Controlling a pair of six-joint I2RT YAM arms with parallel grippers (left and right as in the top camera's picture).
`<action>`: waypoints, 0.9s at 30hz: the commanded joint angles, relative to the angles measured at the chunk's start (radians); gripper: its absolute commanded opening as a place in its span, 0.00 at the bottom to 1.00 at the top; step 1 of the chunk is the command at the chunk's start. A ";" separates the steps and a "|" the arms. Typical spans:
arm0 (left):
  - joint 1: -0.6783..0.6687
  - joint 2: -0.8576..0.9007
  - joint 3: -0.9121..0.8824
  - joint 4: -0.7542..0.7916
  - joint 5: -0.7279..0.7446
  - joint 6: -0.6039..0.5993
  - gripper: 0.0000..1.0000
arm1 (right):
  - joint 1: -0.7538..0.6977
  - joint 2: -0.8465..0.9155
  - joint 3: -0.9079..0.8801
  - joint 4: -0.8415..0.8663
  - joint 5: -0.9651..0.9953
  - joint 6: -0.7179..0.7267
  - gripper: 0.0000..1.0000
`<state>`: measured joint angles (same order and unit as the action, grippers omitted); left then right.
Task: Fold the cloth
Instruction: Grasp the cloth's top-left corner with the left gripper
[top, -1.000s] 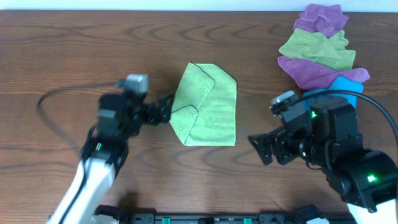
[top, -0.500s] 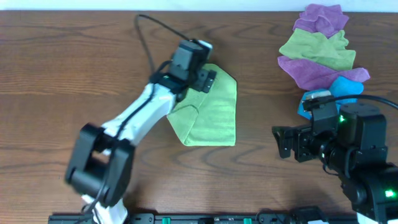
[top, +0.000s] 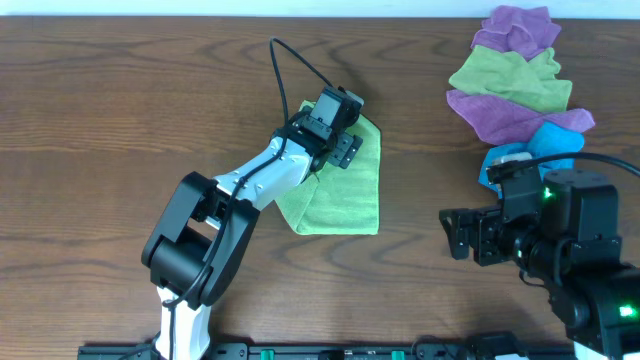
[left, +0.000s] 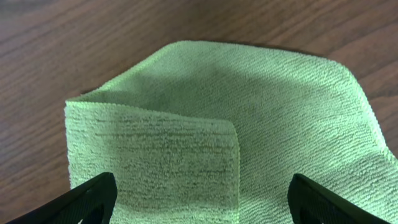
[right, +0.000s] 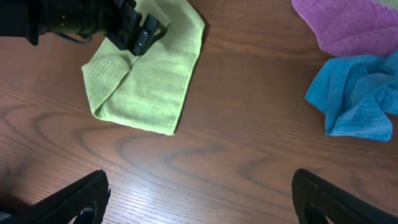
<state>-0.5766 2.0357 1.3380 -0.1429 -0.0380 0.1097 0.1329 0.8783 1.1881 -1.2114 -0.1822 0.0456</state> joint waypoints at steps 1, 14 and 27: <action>0.000 0.024 0.026 0.017 -0.021 0.010 0.89 | -0.008 -0.007 0.001 -0.004 0.006 0.029 0.93; 0.000 0.096 0.026 0.135 -0.022 0.010 0.87 | -0.008 -0.007 0.001 -0.004 0.006 0.029 0.91; 0.011 0.108 0.026 0.151 -0.026 0.030 0.70 | -0.008 -0.007 0.001 -0.003 0.006 0.028 0.91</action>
<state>-0.5743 2.1250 1.3418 0.0086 -0.0456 0.1123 0.1329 0.8783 1.1881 -1.2121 -0.1822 0.0605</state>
